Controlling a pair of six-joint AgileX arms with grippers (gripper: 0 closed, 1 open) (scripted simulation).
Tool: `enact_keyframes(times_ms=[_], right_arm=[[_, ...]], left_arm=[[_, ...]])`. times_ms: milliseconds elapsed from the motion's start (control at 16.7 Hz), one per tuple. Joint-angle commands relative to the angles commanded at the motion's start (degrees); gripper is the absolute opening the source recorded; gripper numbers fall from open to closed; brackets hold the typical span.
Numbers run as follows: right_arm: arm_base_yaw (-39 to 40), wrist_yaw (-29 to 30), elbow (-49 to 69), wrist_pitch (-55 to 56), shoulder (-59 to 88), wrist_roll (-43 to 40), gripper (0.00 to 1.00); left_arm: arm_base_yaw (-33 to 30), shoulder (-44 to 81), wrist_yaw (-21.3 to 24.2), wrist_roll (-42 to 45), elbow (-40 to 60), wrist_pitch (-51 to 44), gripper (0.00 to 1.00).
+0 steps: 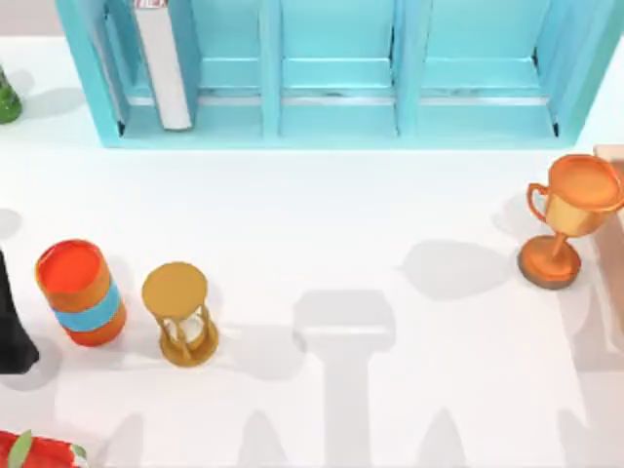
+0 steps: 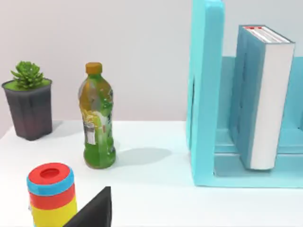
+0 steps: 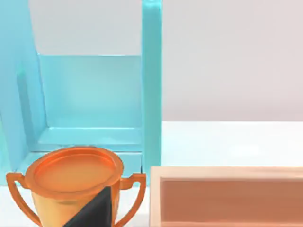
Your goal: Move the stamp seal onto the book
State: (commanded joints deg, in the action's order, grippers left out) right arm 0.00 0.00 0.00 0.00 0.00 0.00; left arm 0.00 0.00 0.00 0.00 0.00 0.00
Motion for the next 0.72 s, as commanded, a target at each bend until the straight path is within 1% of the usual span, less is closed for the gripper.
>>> enact_keyframes(times_ms=[180,360,540,720], right_arm=[[0.0,0.0,0.0,0.0,0.0,0.0,1.00],[0.0,0.0,0.0,0.0,0.0,0.0,1.00],[0.0,0.0,0.0,0.0,0.0,0.0,1.00],[0.0,0.0,0.0,0.0,0.0,0.0,1.00]], left_arm=[[-0.1,0.6,-0.1,0.0,0.3,0.5,1.00],[-1.2,6.0,-1.1,-0.1,3.3,5.4,1.00],[-3.1,16.8,-2.9,-0.2,8.5,14.0,1.00],[-5.6,33.0,-5.1,-0.3,15.1,25.0,1.00]])
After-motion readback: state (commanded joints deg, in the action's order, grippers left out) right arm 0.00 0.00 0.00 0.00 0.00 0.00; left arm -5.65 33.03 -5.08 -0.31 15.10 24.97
